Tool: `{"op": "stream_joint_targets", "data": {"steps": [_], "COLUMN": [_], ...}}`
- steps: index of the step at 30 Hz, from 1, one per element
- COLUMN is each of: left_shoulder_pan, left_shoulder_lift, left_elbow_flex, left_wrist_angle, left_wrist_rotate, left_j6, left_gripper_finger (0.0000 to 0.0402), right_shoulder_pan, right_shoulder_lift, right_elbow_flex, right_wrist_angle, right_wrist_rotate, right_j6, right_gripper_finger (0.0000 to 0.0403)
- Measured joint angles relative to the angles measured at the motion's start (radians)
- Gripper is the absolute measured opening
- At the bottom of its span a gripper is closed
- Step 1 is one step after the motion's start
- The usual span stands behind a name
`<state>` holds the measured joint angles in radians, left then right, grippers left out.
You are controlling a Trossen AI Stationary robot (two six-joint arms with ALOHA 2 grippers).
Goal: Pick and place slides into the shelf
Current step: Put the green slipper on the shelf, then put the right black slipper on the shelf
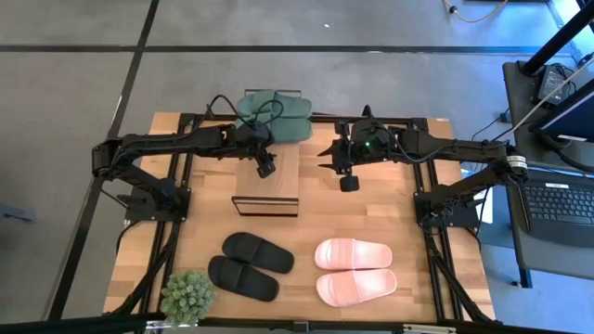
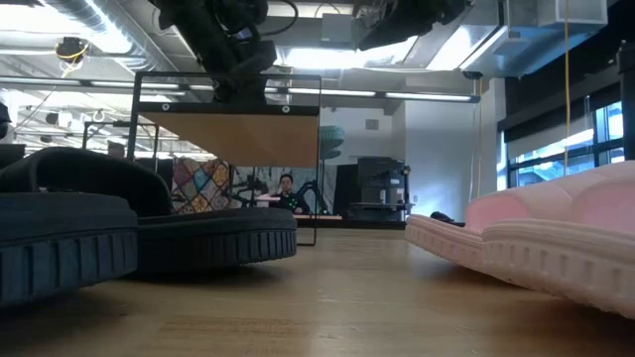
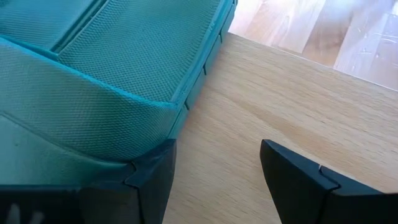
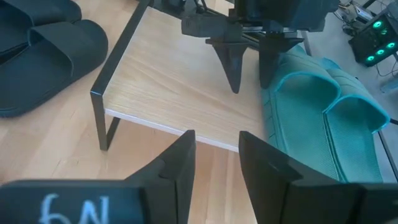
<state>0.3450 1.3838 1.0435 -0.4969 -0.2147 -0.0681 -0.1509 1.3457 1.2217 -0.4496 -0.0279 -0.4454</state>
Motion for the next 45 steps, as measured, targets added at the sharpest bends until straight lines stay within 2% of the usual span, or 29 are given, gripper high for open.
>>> {"op": "stream_joint_targets", "data": {"steps": [14, 24, 35, 38, 41, 45], "left_shoulder_pan": [0.0, 0.005, 0.0, 0.0, -0.01, -0.086], "left_shoulder_lift": [0.005, -0.006, -0.092, -0.149, -0.211, -0.268], "left_elbow_flex": [-0.001, -0.001, -0.001, -0.001, 0.0, 0.0], "left_wrist_angle": [0.039, 0.039, -0.021, -0.029, -0.04, -0.068], "left_wrist_rotate": [-0.025, 0.174, 0.195, 0.253, 0.357, 0.434], "left_j6": [0.0, -0.027, -0.04, -0.071, -0.069, -0.005], "left_gripper_finger": [0.0227, 0.0228, 0.0228, 0.0228, 0.0228, 0.0228], "right_shoulder_pan": [0.0, 0.0, 0.0, 0.0, 0.0, 0.0], "right_shoulder_lift": [0.001, 0.001, 0.001, 0.001, 0.001, 0.001], "right_elbow_flex": [-0.001, -0.001, -0.001, -0.001, -0.001, -0.001], "right_wrist_angle": [-0.013, -0.027, -0.027, -0.029, -0.033, -0.034], "right_wrist_rotate": [0.0, 0.0, 0.001, 0.001, 0.001, 0.001], "right_j6": [0.0, 0.0, 0.0, 0.0, 0.0, 0.0], "right_gripper_finger": [0.0125, 0.0125, 0.0125, 0.0125, 0.0125, 0.0125]}}
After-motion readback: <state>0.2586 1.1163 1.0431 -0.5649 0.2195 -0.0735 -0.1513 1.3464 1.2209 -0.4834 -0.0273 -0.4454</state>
